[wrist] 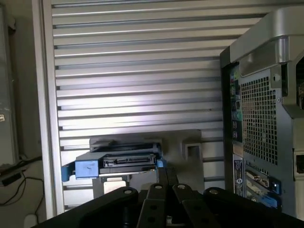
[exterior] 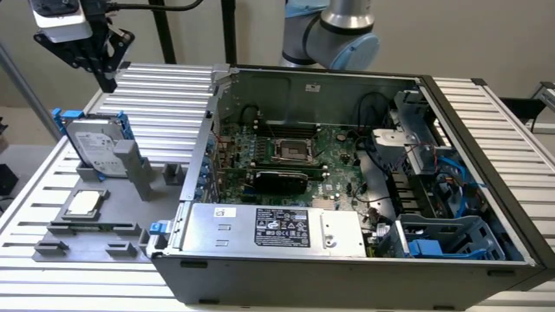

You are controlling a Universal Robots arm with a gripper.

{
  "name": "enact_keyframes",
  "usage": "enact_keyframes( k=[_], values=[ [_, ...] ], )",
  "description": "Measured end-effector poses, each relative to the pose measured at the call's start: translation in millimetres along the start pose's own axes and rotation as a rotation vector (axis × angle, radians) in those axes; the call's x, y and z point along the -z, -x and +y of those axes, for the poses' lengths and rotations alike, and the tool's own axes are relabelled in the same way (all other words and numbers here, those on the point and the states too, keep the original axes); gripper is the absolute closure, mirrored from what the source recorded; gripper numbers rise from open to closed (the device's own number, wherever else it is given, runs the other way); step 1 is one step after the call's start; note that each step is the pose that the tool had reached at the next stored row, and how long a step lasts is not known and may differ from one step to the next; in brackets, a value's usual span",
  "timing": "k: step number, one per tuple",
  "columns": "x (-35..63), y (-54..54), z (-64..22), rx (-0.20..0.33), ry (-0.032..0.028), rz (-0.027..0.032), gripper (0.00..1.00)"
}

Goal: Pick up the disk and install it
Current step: 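Reach for the disk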

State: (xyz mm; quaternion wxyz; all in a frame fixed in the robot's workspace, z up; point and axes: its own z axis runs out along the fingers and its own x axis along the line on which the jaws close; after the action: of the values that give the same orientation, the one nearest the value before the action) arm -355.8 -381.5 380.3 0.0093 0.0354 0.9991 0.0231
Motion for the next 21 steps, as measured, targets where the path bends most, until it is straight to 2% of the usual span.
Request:
enact_keyframes(
  k=[17, 21],
  values=[
    [-3.7, -77.0, -5.3, 0.000, -0.0009, 0.0005, 0.89],
    [-4.4, -84.2, -4.5, 0.008, -0.0042, 0.0028, 0.89]
  ],
)
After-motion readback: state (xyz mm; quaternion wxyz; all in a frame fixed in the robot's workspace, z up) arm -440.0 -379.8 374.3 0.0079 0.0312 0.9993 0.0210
